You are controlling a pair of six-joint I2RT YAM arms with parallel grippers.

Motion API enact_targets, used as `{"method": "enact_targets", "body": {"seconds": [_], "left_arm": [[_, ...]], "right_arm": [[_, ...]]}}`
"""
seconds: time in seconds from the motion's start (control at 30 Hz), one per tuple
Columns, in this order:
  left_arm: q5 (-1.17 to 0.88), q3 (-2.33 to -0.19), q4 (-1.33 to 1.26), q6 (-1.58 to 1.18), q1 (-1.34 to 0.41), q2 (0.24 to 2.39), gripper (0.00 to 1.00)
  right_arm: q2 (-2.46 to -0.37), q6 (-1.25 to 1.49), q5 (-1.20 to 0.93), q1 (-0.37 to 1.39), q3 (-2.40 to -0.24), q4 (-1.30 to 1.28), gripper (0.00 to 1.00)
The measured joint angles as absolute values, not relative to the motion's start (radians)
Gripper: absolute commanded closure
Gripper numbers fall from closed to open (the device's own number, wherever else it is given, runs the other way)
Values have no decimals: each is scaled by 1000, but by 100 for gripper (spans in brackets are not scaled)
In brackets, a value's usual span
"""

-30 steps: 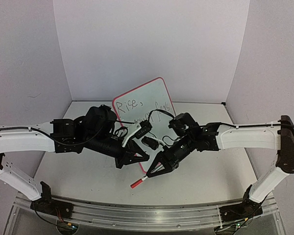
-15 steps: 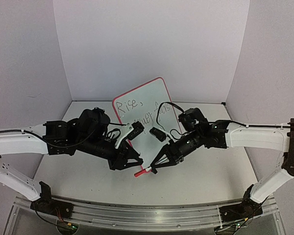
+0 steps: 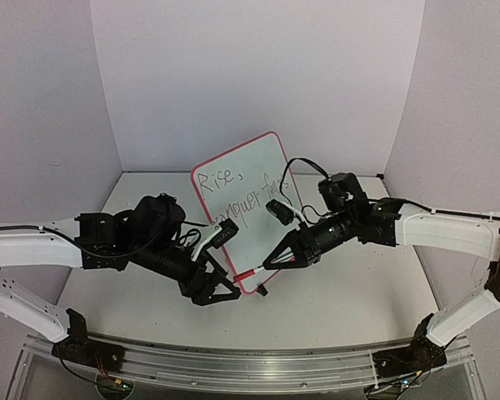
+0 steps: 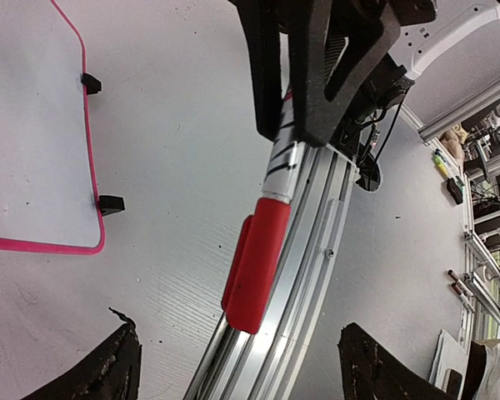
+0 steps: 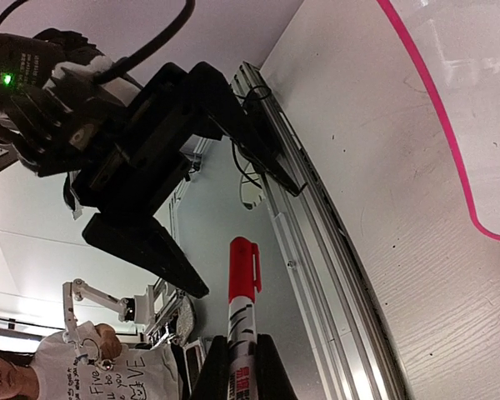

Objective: Write a sentence on the whiteboard
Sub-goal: Insert the whiteboard marker without the cap into the pen cap.

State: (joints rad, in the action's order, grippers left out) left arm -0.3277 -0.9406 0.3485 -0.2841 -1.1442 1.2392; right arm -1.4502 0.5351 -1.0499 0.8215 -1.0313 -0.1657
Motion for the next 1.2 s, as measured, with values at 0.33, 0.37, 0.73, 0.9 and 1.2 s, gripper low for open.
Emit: {"method": "enact_targets", "body": {"seconds": [0.33,0.37,0.73,0.9,1.2], "left_arm": [[-385,-987,347,-274,-1144,1311,51],[-392,-990,347,-269,-1144,1314,55],[-477,-995,341,-237,-1145,1318,100],[-500,-995,346,-221,-1144,1325,100],[-506,-995,384,-206,-1145,1331,100]], "right_arm": [[-1451,544,-1117,840,-1031,-156,100],[-1451,544,-1119,843,-1031,-156,100],[-1473,543,-1135,847,-1031,-145,100],[-1486,543,-1150,849,-1031,-144,100],[-1521,544,-1158,868,-1034,-128,100]]}}
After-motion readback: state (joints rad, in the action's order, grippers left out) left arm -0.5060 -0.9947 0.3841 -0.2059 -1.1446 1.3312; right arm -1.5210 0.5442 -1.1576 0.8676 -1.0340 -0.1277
